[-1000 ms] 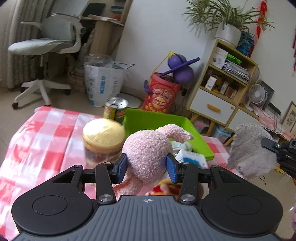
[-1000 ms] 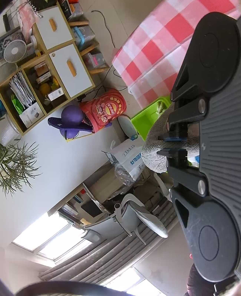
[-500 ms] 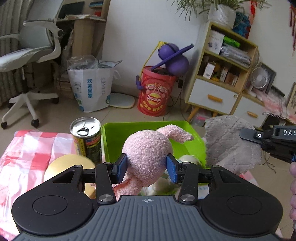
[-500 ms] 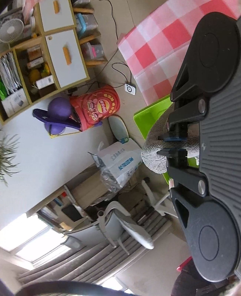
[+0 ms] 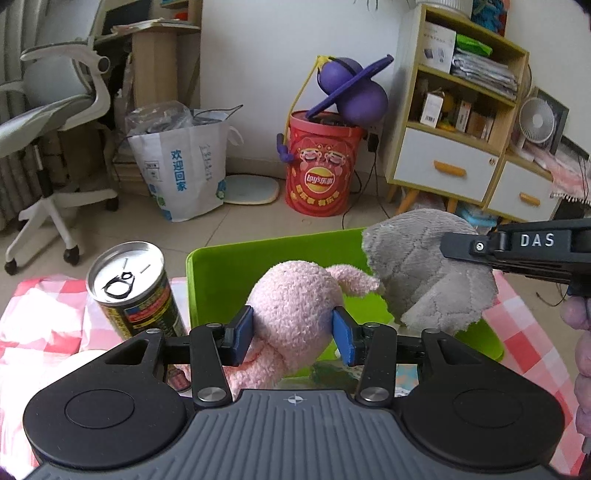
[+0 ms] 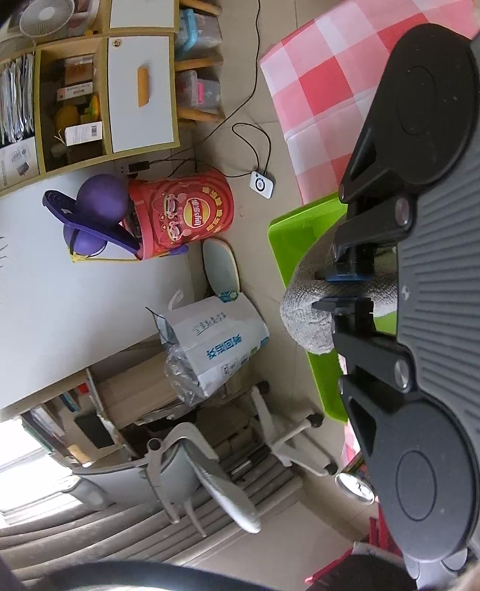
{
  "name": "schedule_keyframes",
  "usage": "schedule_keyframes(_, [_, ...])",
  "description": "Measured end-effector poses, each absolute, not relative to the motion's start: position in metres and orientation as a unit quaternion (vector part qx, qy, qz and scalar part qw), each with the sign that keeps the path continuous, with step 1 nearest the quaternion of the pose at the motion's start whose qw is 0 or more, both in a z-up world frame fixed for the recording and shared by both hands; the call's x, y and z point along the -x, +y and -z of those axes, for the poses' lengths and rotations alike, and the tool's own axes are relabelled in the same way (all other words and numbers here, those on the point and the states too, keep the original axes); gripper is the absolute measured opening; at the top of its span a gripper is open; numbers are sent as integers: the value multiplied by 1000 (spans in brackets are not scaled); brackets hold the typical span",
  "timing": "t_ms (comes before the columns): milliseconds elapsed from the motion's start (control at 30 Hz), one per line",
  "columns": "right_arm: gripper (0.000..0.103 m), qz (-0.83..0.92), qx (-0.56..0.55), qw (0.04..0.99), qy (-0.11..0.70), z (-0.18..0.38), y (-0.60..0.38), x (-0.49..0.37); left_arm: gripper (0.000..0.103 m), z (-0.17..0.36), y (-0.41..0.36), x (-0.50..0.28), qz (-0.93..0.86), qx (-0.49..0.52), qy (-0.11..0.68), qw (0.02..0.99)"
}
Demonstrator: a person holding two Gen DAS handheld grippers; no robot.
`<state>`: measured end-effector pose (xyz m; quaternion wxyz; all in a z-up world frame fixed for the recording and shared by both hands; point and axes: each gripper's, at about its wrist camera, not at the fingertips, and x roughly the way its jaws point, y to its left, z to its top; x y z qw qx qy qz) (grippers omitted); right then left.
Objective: Organize soft objects
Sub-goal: 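Carry the pink bunny with the left tool while the right tool carries the grey plush to the bin, then open the left tool into the green bin while the right tool drops the grey plush there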
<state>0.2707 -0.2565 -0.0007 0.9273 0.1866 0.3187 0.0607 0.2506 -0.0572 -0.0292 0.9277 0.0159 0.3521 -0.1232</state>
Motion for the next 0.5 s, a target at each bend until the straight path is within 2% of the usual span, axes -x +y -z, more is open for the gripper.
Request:
schedule_keyframes(167, [0, -54, -170, 929, 325, 6, -250, -275, 49, 35, -58, -257, 120, -18, 357, 926])
schedule_keyframes(200, [0, -53, -169, 929, 325, 6, -250, -276, 56, 35, -58, -256, 124, -18, 354, 927])
schedule_keyframes(233, [2, -54, -168, 928, 327, 5, -249, -275, 71, 34, -59, -255, 131, -20, 353, 926])
schedule_keyframes(267, [7, -55, -169, 928, 328, 4, -249, -275, 77, 33, -60, -255, 133, -22, 351, 927])
schedule_keyframes(300, [17, -57, -169, 927, 329, 2, -249, -274, 81, 31, -61, -253, 132, -24, 346, 929])
schedule_keyframes(333, [21, -58, -167, 928, 328, 0, -248, -272, 81, 30, -61, -251, 132, -28, 341, 930])
schedule_keyframes(400, [24, -58, -163, 930, 324, -4, -248, -268, 82, 27, -62, -249, 134, -31, 343, 929])
schedule_keyframes(500, [34, -52, -162, 931, 323, -10, -250, -260, 85, 23, -61, -246, 131, -31, 347, 928])
